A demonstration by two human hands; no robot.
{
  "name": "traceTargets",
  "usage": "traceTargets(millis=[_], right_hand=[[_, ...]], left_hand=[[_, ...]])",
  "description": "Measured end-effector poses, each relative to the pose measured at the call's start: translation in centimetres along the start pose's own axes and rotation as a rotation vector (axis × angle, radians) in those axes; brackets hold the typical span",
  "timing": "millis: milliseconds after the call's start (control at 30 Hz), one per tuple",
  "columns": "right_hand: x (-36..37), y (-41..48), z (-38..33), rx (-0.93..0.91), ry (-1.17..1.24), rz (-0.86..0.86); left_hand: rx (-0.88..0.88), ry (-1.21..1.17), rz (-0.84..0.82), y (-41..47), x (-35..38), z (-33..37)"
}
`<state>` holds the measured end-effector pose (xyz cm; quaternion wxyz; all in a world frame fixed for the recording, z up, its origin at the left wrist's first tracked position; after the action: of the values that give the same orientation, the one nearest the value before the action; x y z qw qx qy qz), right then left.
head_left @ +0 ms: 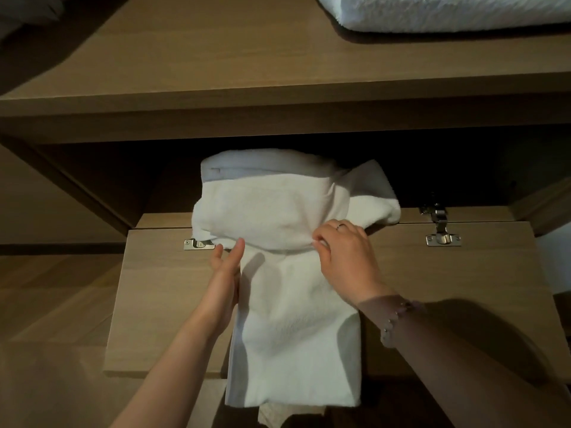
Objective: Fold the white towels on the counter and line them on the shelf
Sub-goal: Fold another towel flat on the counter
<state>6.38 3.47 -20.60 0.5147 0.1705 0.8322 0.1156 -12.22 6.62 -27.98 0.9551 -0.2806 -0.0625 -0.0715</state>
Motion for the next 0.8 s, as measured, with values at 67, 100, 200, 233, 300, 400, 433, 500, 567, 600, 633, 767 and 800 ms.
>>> traceTargets(millis=[67, 100, 200, 233, 300, 400, 433, 500, 567, 600, 633, 767, 800], right_hand=[[-0.1, -1.4, -1.1, -0.034, 0.030, -0.020], [0.1, -2.1, -1.6, -0.046, 0.049, -0.038], [1.1, -4.2, -2.4, -0.070, 0.097, -0.115], [1.5, -4.8, -2.7, -0.089, 0.112, -0.137], [2.1, -6.0, -3.6, -0.136, 0.142, -0.170], [2.7, -7.1, -4.8, -0.187, 0.241, -0.214], [2.7, -7.3, -5.1, -0.196, 0.277, -0.215], [2.1, -7.6, -5.5, -0.204, 0.323, -0.184], [0.9, -7.4, -5.5, -0.173, 0.333, -0.096], [0.1, -7.0, -5.2, -0.126, 0.321, -0.030], [-0.7, -6.5, -4.5, -0.056, 0.310, 0.042], [-2.4, -4.2, 0.5, 0.361, 0.230, 0.131], [-2.0, -4.1, 1.8, 0.489, 0.233, 0.044]], left_hand=[[-0.004, -0.027, 0.018, 0.4, 0.4, 0.1], [0.006, -0.028, 0.028, 0.6, 0.6, 0.3], [0.029, -0.058, 0.070, 0.6, 0.9, 0.8], [0.007, -0.073, 0.079, 0.6, 1.0, 0.7], [-0.025, -0.076, 0.124, 0.4, 0.7, 0.6], [-0.005, 0.007, 0.210, 0.0, 0.1, 1.1], [0.046, 0.046, 0.236, -0.2, 0.0, 1.6], [0.125, 0.122, 0.269, -0.6, 0.2, 2.2], [0.163, 0.163, 0.246, -1.0, 0.7, 2.7], [0.174, 0.167, 0.225, -1.3, 0.9, 2.7], [0.175, 0.157, 0.203, -1.5, 1.0, 2.7], [0.063, 0.060, 0.032, -2.3, 1.9, 1.0], [0.037, 0.049, -0.013, -2.7, 2.4, 0.6]])
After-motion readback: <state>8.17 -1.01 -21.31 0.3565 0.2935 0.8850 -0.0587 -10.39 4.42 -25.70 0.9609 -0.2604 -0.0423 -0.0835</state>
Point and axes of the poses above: each hand's wrist, its own y-axis towards the middle knuckle, its own x-axis out of the palm, z = x × y, the point moved 8 cm from there along y, towards the middle knuckle, and after that the axes turned 3 degrees about z, right-handed, at the moved point
